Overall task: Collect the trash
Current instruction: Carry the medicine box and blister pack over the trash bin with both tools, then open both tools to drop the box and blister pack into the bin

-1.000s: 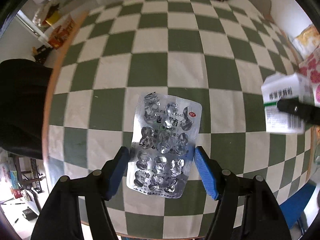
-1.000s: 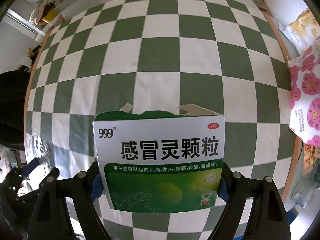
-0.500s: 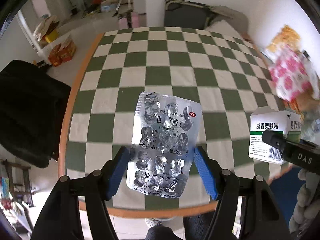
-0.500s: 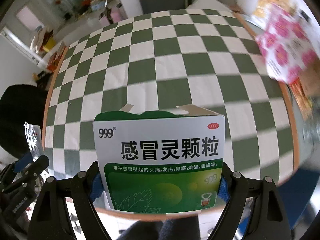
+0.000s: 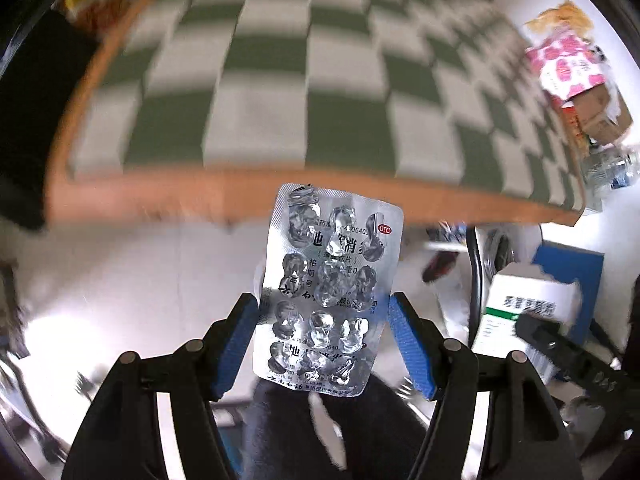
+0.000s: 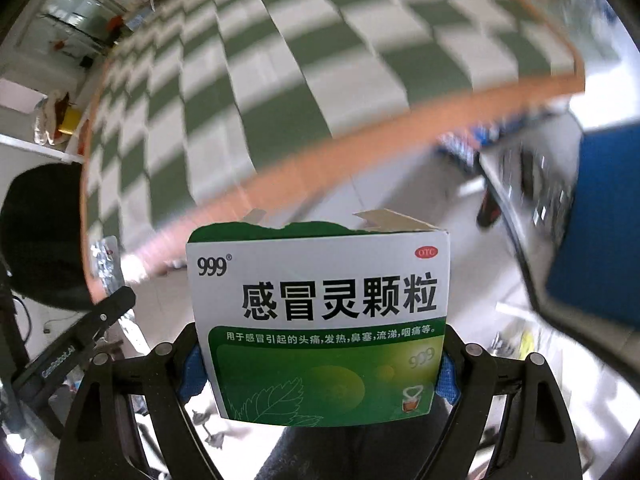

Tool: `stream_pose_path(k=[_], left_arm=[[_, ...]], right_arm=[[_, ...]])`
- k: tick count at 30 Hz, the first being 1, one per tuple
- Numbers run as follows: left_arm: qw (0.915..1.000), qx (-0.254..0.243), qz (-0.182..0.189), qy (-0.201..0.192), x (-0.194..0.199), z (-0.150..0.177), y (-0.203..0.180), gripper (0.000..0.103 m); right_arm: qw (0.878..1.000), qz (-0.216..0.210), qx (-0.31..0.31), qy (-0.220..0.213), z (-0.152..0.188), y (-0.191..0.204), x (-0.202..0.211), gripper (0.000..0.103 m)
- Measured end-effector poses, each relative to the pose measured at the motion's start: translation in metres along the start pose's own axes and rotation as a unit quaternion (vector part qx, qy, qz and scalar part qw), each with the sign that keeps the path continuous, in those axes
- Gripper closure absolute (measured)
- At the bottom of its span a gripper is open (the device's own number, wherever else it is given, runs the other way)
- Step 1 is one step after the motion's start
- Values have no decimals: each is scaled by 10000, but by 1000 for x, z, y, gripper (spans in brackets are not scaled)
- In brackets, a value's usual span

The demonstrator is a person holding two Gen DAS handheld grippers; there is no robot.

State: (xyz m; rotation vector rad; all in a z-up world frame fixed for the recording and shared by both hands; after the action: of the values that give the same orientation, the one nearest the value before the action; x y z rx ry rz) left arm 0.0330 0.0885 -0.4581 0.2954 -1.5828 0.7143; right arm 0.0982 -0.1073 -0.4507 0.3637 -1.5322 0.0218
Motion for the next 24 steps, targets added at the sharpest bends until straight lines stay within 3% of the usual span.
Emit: stream_pose_path(k=[7, 13, 15, 16, 18, 20, 24], left_arm=[[9936, 685, 192, 880, -150, 39, 34, 38], [9861, 1125, 339, 1175, -257, 46, 53, 32], [9856, 1219, 321, 1131, -276, 47, 62, 8], [9857, 1268, 298, 1073, -287, 46, 67, 1], [9862, 1301, 158, 1013, -297, 49, 79, 0], [9869, 1345, -25, 893, -302, 53, 91, 0], [9889, 1181, -720, 544, -290, 62, 117, 0]], right_arm=[[9966, -157, -329, 733, 36, -51, -135, 15], [9929, -388, -316, 1078, 34, -78, -260, 15], [9921, -451, -272, 1136, 31, -82, -298, 15], [9917, -444, -218, 1185, 30, -84, -318, 14], [9898, -516, -126, 1323, 30, -86, -350, 11], [9869, -670, -13, 1464, 34, -80, -377, 0], [9875, -579, 367, 1421, 37, -76, -396, 0]])
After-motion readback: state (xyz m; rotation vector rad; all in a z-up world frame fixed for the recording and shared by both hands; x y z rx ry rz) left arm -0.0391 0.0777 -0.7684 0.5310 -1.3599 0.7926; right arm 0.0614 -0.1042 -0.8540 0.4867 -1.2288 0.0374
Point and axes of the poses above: each gripper's, at about its wrist camera, not at the fingertips, and x roughly against the way its jaws point, y to its left, z to its underside, the point moved 10 cm from there along -x, roughly the way its jaws point, and after that the axes turned 3 degrees about y, right-handed, at the moved point
